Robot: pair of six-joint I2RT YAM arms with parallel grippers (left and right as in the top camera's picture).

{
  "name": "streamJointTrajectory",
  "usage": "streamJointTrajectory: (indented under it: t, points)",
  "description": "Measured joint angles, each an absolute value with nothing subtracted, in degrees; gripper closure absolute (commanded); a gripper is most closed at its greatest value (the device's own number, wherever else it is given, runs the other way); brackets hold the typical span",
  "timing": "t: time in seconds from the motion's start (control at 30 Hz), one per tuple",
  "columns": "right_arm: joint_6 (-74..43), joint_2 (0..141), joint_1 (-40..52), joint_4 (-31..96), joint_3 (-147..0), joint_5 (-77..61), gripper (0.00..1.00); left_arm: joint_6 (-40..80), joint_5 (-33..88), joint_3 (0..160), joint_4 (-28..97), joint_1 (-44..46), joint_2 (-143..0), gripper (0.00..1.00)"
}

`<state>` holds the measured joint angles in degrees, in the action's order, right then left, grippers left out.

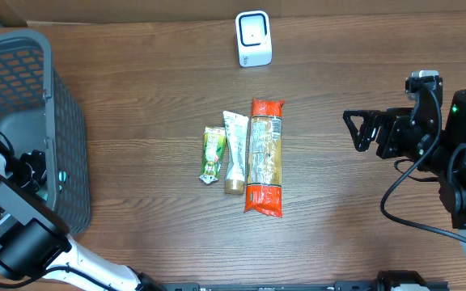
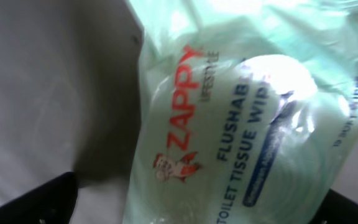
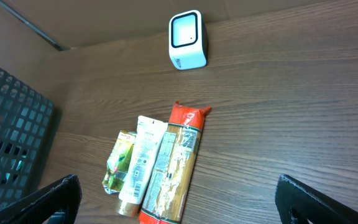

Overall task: Scan the item barcode
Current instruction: 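Return the left gripper to the basket and grasp the mint Zappy wipes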

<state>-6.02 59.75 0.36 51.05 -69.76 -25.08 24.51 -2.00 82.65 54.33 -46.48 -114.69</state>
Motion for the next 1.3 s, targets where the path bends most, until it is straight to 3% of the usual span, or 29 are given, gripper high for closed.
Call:
streamJointTrajectory:
  t: [0.1,0.3,0.37,0.4,0.67,1.03,1.3]
  points:
    - [-6.00,59.75,0.36,51.05,-69.76,-25.08,0.00,23.64,-2.00,82.65,53.52,-46.50,-114.78,0.54]
    - [-6.02,59.75,0.36,51.03,-69.76,-25.08,0.00,22.33,-2.48,82.76,53.74,-46.50,-114.78,0.72]
    - [-6.00,59.75,0.36,51.05,-69.76,-25.10,0.00,22.02,-2.76,82.98,54.41,-46.50,-114.78,0.93]
    - [-6.02,59.75,0.36,51.05,-69.76,-25.08,0.00,22.09,-2.83,83.18,55.02,-46.50,-114.78,0.96]
    - [-6.02,59.75,0.36,51.07,-69.76,-25.10,0.00,20.56,-1.26,92.58,68.55,-46.50,-117.54,0.92]
    - [-6.02,59.75,0.36,51.03,-69.76,-25.08,0.00,19.05,3.62,134.15,88.73,-44.69,-118.19,0.90]
    - [-6.02,59.75,0.36,51.05,-69.76,-25.10,0.00,15.49,18.83,159.17,96.47,-38.13,-116.66,0.86]
